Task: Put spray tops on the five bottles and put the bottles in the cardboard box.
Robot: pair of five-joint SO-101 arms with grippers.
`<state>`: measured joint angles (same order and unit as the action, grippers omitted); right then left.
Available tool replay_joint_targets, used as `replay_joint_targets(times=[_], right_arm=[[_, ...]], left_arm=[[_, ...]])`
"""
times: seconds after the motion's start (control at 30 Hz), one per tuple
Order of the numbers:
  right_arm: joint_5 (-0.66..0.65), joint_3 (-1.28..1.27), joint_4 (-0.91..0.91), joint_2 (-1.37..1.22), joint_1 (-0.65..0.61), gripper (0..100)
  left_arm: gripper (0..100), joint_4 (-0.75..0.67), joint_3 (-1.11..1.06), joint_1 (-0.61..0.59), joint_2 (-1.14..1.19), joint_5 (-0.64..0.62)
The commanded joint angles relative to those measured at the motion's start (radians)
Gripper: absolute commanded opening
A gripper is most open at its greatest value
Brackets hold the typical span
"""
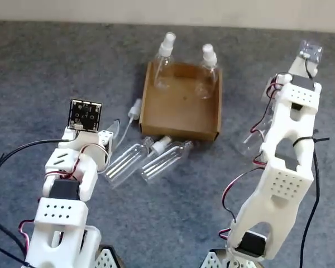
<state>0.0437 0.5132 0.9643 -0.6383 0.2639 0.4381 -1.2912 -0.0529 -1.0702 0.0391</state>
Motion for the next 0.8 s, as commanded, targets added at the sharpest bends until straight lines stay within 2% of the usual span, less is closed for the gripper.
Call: replay_joint_targets(times=[0.0,0.23,0.33,0.5,0.77], right_arm=[[-0.005,-0.021,-0.174,0.065,0.008,19.8],[-0.058,0.004,-0.236,-0.111,0.012,19.3],[-0.052,0.07,-0.217,-0.183,0.028,14.1],[-0.052,0.163,-0.065,-0.202,0.035,0.9],[-0.052,0.321,0.302,-0.202,0.027,0.6]], left_arm=[[20,-0.025,0.004,0.021,0.005,-0.005],[20,-0.025,0.002,0.021,0.005,-0.005],[20,-0.025,0.002,0.021,0.005,-0.005],[20,-0.025,0.002,0.021,0.005,-0.005],[20,-0.025,0.002,0.021,0.005,-0.005]])
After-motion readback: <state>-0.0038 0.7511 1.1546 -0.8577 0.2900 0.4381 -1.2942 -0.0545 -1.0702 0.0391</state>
